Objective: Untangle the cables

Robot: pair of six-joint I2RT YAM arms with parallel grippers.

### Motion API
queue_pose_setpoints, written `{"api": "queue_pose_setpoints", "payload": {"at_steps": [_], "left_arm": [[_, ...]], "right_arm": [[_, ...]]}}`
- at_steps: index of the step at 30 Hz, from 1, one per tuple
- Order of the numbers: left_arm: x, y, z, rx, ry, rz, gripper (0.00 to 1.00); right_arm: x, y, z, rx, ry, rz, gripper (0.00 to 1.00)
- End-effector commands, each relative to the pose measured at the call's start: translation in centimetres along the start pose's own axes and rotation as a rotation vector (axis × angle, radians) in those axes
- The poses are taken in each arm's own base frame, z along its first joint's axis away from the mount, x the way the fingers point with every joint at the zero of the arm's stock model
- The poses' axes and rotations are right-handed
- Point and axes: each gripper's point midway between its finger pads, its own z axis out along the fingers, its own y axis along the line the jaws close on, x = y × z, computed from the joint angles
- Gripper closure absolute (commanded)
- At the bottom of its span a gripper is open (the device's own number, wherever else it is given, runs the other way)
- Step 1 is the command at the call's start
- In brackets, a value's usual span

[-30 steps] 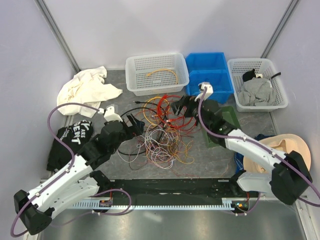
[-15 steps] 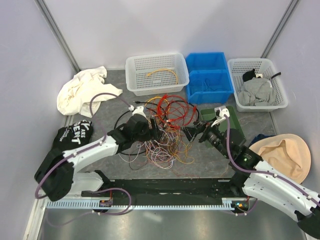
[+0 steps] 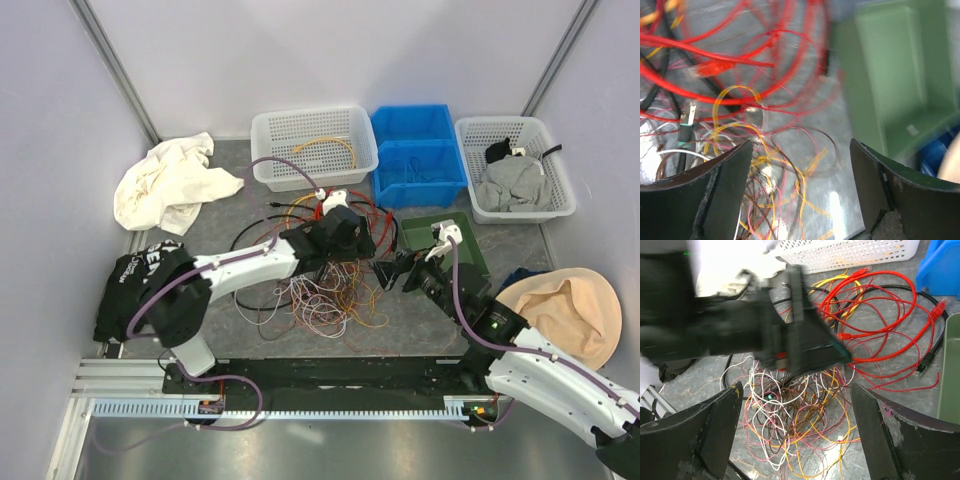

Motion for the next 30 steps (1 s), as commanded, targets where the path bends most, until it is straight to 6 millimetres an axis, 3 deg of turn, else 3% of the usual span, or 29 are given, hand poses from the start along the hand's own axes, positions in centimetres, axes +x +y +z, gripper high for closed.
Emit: {"api": "queue_pose_setpoints", "payload": {"at_steps": [1,5,11,13,14,16,17,19,20,21,26,27,30], "left_arm": [[1.1,4.2,2.1,-0.324,0.035,-0.159,0.11],[3.3,5.0,2.0,-0.402,0.073,-0.27,0.01],[4.9,5.6,3.2,-0.415,0.108,-0.269,0.01],[5.4,5.5,3.7,-0.407,0.13,-0.262,0.09],[5.8,5.7,4.0,-0.412,0.139,-0.25,0.23],[6.4,6.2,3.9,-0.418,0.149,-0.246,0.4],[6.3,6.2,3.6,-0.413,0.148,-0.247,0.59],[6.3,6.7,3.0,-0.417,0.148,-0.231,0.79],[5.4,6.2,2.3,-0.397,0.124,-0.23,0.94],[5.3,6.6,1.8,-0.4,0.119,-0.221,0.98],[1.4,5.6,-2.5,-0.317,0.022,-0.124,0.98],[-0.7,4.5,-4.5,-0.265,-0.029,-0.112,0.98],[-4.6,3.2,-8.3,-0.188,-0.141,-0.023,0.98]], "right_arm": [[-1.2,0.1,-0.5,0.009,-0.034,-0.004,0.04],[-1.3,-0.6,-0.8,0.034,-0.05,-0.011,0.04],[-0.8,-0.9,-0.7,0.047,-0.037,-0.016,0.04],[-0.7,-1.0,-0.8,0.046,-0.038,-0.011,0.04],[-0.6,-1.1,-1.0,0.051,-0.034,-0.013,0.04],[-1.0,-1.3,-1.3,0.059,-0.049,-0.014,0.04],[-1.0,-1.5,-1.4,0.066,-0.048,-0.016,0.04],[-1.4,-1.4,-1.7,0.065,-0.064,-0.016,0.04],[-1.5,-1.4,-1.8,0.066,-0.068,-0.016,0.04],[-1.6,-1.4,-1.9,0.062,-0.071,-0.015,0.04],[-2.1,-0.7,-1.9,0.042,-0.07,-0.007,0.04],[-2.2,-0.6,-2.0,0.035,-0.071,-0.006,0.04],[-2.4,-0.1,-2.0,0.018,-0.074,-0.003,0.04]]}}
